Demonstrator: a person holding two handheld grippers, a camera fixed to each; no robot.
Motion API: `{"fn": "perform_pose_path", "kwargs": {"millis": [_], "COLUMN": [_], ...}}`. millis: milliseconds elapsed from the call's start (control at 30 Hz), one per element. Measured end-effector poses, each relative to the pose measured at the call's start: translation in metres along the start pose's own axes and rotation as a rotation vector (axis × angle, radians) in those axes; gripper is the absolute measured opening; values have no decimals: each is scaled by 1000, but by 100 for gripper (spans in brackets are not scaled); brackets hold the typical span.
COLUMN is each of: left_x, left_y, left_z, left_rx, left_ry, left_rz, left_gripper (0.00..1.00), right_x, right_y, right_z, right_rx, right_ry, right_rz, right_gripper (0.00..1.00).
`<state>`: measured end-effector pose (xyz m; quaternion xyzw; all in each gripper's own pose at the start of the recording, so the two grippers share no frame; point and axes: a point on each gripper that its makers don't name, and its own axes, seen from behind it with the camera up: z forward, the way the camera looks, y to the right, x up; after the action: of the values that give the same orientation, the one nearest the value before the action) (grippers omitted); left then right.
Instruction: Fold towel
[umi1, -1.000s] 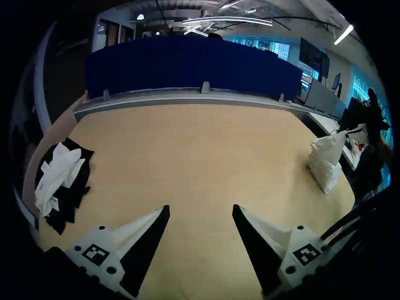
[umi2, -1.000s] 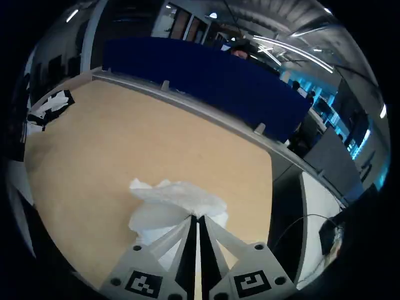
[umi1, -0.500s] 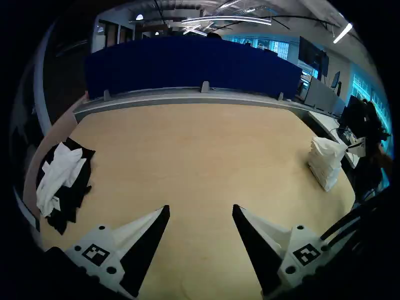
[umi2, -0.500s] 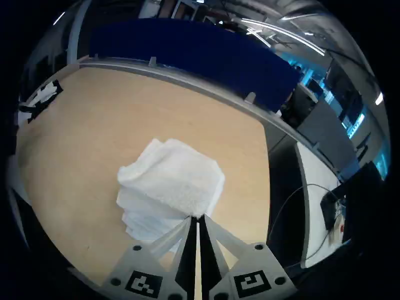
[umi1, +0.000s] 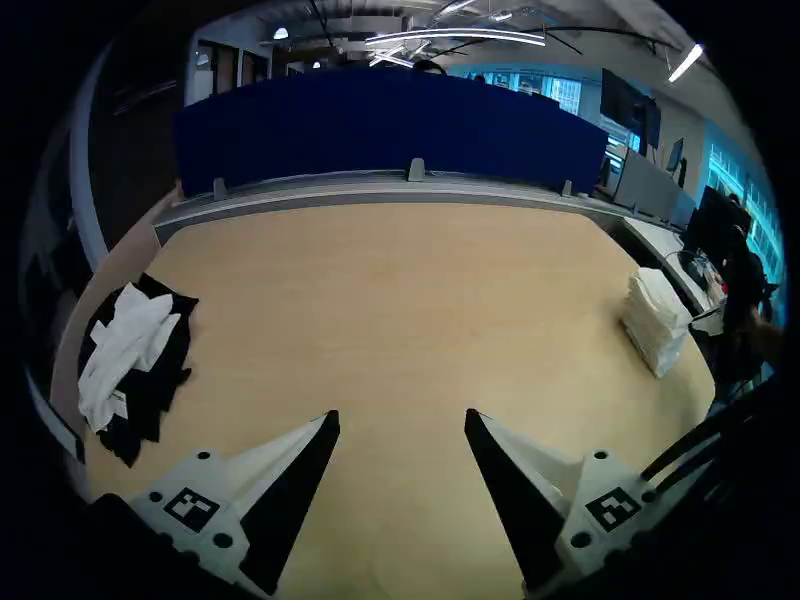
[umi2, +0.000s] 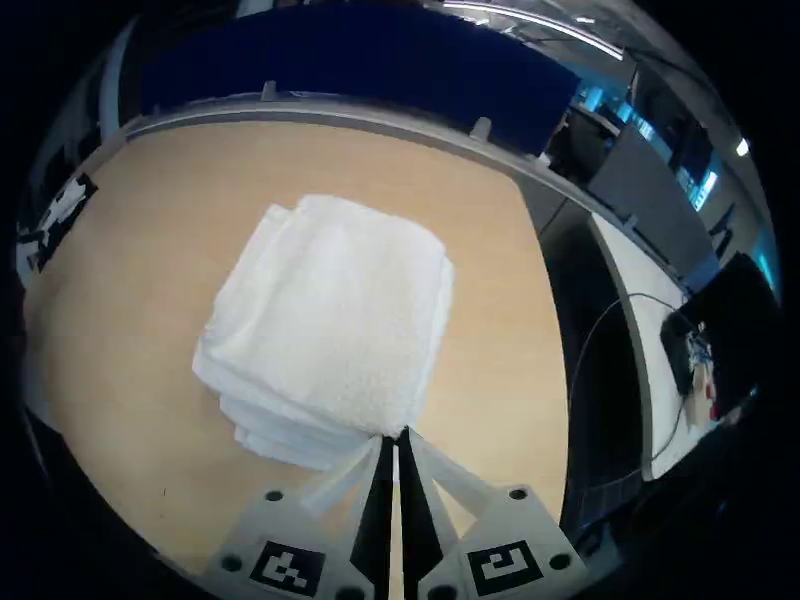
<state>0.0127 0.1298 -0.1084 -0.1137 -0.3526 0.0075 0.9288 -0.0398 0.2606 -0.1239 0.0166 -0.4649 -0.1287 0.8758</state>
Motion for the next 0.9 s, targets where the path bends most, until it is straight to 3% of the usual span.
{"fn": "perform_pose_path", "kwargs": {"millis": [267, 500, 800, 900], "left_x": [0, 2, 6, 7], "left_y": [3, 7, 13, 14], "left_z": [0, 2, 3, 4], "left_rx": [2, -3, -12, -16], "left_ry": [-2, -3, 2, 2], "left_rz": [2, 6, 7, 7], "left_gripper": [93, 93, 93, 93], "right_x": [-6, -1, -5, -3], "right_y": [-2, -1, 1, -1], "right_z": [11, 7, -6, -9], "right_rx": [-6, -20, -42, -39], "right_ry": [-10, 9, 22, 36], "right_rz": [58, 53, 57, 70], "right_gripper": [3, 7, 23, 44]}}
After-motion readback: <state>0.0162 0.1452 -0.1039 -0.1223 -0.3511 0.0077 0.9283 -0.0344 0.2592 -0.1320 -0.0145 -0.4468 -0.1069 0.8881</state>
